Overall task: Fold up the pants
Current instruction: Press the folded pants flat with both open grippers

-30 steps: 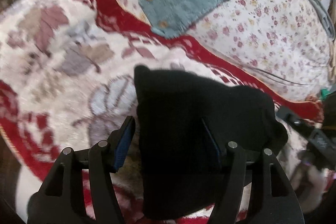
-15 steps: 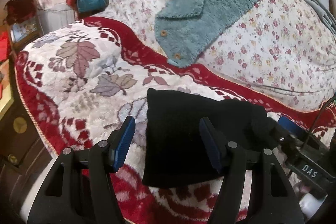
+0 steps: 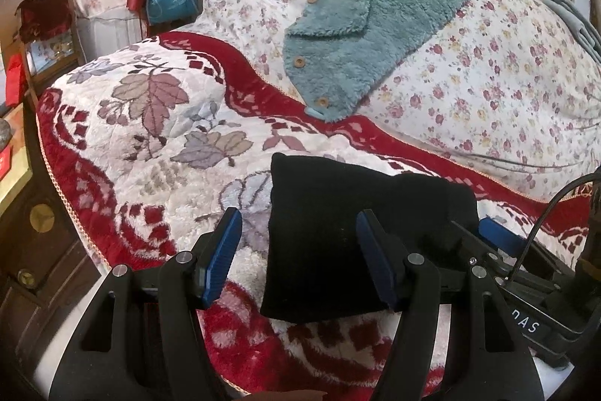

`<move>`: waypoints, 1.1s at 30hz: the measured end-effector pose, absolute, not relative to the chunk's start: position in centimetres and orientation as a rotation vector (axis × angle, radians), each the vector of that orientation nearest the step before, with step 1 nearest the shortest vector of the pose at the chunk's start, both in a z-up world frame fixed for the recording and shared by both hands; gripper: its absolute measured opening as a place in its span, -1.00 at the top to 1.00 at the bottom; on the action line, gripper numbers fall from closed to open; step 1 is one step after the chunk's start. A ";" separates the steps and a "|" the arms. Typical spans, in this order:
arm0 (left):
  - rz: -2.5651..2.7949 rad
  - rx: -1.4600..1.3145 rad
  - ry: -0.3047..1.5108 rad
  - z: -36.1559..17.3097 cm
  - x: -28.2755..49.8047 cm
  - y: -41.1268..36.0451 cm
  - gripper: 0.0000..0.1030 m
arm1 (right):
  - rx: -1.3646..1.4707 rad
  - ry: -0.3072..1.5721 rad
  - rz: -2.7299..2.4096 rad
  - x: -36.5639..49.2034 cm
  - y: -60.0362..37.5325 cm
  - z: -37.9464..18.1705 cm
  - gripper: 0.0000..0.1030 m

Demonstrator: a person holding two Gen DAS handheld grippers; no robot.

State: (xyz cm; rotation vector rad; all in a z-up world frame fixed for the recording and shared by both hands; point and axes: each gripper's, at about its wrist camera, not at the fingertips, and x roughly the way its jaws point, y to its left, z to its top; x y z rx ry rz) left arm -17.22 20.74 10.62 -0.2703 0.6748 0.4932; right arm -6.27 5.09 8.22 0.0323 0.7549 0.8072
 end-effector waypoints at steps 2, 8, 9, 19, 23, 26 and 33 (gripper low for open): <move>0.493 -0.276 0.683 10.5 -17.2 20.8 -0.25 | 0.032 0.757 0.808 -6.3 5.2 8.1 -0.45; 0.496 -0.263 0.685 10.4 -17.0 20.5 -0.25 | 0.029 0.769 0.814 -6.3 5.4 7.9 -0.45; 0.494 -0.268 0.687 10.4 -17.0 20.5 -0.25 | 0.028 0.769 0.815 -6.3 5.4 7.9 -0.45; 0.492 -0.264 0.686 10.3 -16.9 20.4 -0.25 | 0.028 0.769 0.815 -6.2 5.4 8.0 -0.45; 0.489 -0.262 0.682 10.4 -16.9 20.5 -0.25 | 0.021 0.774 0.819 -6.2 5.5 8.0 -0.45; 0.488 -0.266 0.677 10.5 -16.9 20.6 -0.25 | 0.016 0.771 0.824 -6.3 5.7 8.1 -0.46; 0.497 -0.264 0.670 10.7 -17.0 20.9 -0.25 | 0.012 0.775 0.830 -6.2 6.0 8.1 -0.46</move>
